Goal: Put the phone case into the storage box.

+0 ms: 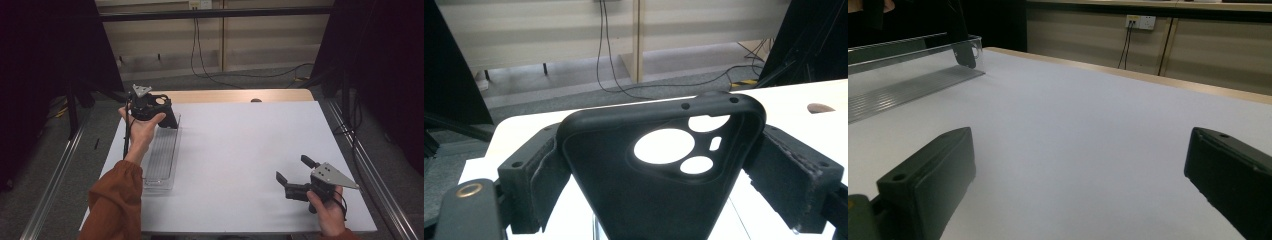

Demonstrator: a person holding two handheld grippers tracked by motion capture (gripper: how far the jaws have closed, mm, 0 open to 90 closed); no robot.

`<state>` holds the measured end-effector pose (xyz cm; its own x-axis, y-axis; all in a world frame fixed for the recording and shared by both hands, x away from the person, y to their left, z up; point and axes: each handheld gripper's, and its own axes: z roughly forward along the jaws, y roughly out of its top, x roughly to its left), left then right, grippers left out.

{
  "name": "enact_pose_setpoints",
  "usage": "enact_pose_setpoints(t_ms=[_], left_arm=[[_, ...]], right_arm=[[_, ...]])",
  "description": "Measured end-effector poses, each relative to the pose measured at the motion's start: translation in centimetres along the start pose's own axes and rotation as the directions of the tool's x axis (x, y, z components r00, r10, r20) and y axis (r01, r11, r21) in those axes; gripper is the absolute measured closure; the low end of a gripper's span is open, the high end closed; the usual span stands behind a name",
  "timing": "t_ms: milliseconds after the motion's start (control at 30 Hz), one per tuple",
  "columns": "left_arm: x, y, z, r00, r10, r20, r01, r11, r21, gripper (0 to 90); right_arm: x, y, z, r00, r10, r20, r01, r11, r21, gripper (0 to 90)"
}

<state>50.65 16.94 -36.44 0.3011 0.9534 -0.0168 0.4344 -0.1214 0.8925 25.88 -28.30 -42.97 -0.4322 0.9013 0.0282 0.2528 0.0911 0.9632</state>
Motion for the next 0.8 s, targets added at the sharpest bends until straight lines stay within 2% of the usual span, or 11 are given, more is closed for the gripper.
enact_pose_setpoints(t_ms=[267,433,567,800], left_arm=[[0.03,-0.20,0.42,1.0000,-0.003,-0.002,0.003,1.0000,-0.006,14.0],[-0.36,-0.25,0.54,0.9998,0.020,-0.002,-0.020,0.9998,-0.008,13.5],[-0.77,-0.32,0.71,0.9981,0.062,-0.001,-0.062,0.9980,-0.012,13.1],[-0.71,-0.29,0.94,0.9995,0.029,0.015,-0.028,0.9993,-0.024,13.1]], right_arm=[[0.02,0.00,-0.01,1.0000,0.003,-0.003,-0.003,1.000,-0.001,0.0],[0.00,-0.02,0.00,1.0000,0.003,-0.005,-0.003,1.000,0.000,0.0],[0.06,-0.01,0.00,1.0000,0.005,-0.006,-0.005,1.000,0.002,0.0],[0.04,-0.04,0.01,1.0000,0.004,-0.007,-0.004,1.000,0.002,0.0]])
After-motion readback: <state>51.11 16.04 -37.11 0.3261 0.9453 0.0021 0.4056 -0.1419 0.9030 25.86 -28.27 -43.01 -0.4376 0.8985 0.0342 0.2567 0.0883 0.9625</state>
